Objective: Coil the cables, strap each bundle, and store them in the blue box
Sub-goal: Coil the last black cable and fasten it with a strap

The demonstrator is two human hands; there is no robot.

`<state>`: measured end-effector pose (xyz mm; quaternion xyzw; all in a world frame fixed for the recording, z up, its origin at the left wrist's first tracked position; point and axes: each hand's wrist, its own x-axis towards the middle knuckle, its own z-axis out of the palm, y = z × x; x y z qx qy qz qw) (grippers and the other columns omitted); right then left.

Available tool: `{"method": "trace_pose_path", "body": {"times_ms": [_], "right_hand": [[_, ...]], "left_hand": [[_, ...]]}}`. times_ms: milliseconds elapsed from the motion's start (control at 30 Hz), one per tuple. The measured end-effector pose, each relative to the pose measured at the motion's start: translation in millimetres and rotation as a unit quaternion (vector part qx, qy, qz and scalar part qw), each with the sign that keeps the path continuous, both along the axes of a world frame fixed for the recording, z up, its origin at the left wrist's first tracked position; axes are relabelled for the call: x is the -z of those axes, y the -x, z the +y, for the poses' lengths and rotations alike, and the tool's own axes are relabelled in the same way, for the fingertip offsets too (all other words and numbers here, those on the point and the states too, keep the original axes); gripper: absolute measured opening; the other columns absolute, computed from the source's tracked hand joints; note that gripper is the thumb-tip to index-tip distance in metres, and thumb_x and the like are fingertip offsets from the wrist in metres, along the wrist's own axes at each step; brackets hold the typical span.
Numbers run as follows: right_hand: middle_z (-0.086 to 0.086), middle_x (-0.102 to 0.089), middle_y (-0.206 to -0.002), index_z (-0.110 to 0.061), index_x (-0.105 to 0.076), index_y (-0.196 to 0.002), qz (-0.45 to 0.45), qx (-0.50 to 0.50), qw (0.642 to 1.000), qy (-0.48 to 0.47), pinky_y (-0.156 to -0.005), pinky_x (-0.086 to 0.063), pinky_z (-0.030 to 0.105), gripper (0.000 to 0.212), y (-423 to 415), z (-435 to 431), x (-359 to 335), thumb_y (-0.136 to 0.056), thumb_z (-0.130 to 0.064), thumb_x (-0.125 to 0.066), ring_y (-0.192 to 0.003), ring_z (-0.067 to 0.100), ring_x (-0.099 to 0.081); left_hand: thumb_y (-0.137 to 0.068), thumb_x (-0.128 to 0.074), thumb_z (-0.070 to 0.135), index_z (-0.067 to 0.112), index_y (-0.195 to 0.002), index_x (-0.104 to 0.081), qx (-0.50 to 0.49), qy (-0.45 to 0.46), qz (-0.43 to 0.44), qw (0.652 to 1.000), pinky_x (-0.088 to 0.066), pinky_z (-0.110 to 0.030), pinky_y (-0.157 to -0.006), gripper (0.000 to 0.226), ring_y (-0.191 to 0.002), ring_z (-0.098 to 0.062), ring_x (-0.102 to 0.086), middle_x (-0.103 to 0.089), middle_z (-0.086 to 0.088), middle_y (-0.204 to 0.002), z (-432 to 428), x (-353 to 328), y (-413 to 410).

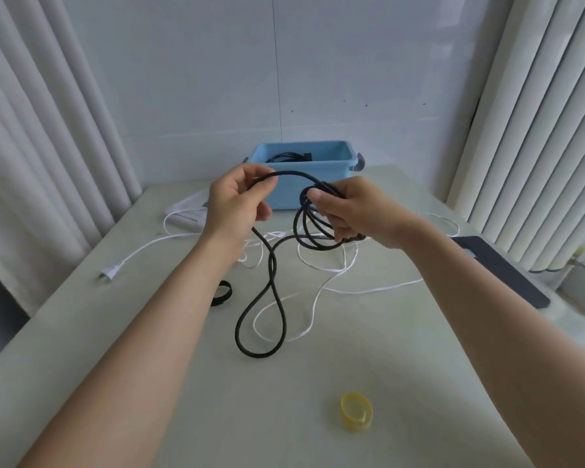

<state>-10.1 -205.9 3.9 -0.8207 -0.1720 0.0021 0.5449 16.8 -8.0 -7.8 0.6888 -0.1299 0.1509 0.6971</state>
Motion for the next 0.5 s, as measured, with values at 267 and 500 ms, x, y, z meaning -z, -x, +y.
{"method": "trace_pose_path", "body": {"times_ms": [267, 500], "right_hand": [[-0.011, -0.019, -0.048, -0.02, -0.042, -0.068, 0.16, -0.057, 0.912, -0.374, -0.048, -0.036, 0.021, 0.048, 13, 3, -28, -0.098, -0.058, -0.042, -0.036, 0.006, -0.019], [-0.003, -0.03, -0.059, -0.013, -0.044, -0.077, 0.099, 0.018, 0.749, -0.655, -0.061, -0.044, 0.025, 0.042, 1, -24, -44, -0.104, -0.045, -0.039, -0.047, 0.014, -0.033]], "left_hand": [[-0.094, -0.068, 0.016, 0.014, -0.092, -0.067, 0.0, -0.116, 0.053, 0.992, -0.057, -0.024, -0.069, 0.003, -0.06, -0.007, -0.065, -0.065, -0.001, -0.083, 12, 26, -14], [-0.082, -0.08, 0.02, 0.027, -0.086, -0.071, 0.112, -0.434, 0.012, 0.894, -0.057, -0.043, -0.087, 0.012, -0.079, -0.015, -0.071, -0.074, 0.006, -0.078, 5, 42, -13]]}}
